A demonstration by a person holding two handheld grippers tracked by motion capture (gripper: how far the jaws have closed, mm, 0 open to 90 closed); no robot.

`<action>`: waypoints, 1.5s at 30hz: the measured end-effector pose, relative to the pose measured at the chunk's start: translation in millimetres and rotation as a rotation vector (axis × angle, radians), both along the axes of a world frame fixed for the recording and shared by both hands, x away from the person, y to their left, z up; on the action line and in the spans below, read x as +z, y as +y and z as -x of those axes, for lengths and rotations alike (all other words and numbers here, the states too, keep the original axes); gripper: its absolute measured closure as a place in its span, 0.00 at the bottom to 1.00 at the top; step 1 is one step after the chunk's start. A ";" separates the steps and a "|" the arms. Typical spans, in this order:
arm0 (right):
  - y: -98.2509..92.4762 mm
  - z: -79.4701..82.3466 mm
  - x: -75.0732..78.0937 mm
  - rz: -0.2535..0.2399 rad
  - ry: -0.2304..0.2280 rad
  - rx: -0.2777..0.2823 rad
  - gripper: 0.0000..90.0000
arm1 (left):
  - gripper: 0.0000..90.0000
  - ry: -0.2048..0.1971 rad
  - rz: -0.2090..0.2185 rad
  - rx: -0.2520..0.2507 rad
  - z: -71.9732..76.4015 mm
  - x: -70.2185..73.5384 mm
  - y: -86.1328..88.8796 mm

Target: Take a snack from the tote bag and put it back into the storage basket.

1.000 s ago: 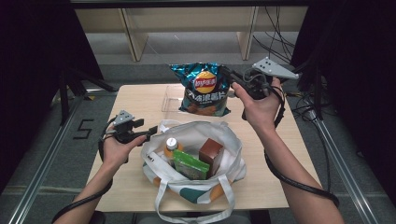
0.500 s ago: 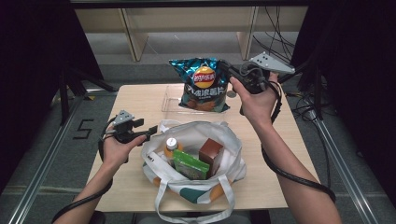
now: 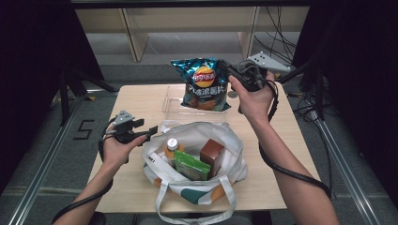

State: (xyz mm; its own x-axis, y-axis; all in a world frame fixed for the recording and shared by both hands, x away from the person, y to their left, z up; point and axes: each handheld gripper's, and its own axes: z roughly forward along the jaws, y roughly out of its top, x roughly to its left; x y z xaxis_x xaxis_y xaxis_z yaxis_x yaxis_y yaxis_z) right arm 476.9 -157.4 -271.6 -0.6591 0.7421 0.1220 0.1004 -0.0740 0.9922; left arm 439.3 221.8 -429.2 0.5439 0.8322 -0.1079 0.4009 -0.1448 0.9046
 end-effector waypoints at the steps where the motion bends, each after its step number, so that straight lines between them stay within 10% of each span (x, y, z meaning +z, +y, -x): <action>1: 0.3 -1.2 -0.5 -0.003 -0.003 0.001 1.00 | 0.33 0.000 0.000 0.001 0.1 0.1 0.1; 45: 10.9 -62.3 -25.5 -0.008 0.091 -0.099 1.00 | 0.32 0.008 -0.012 -0.001 -1.9 -3.3 0.4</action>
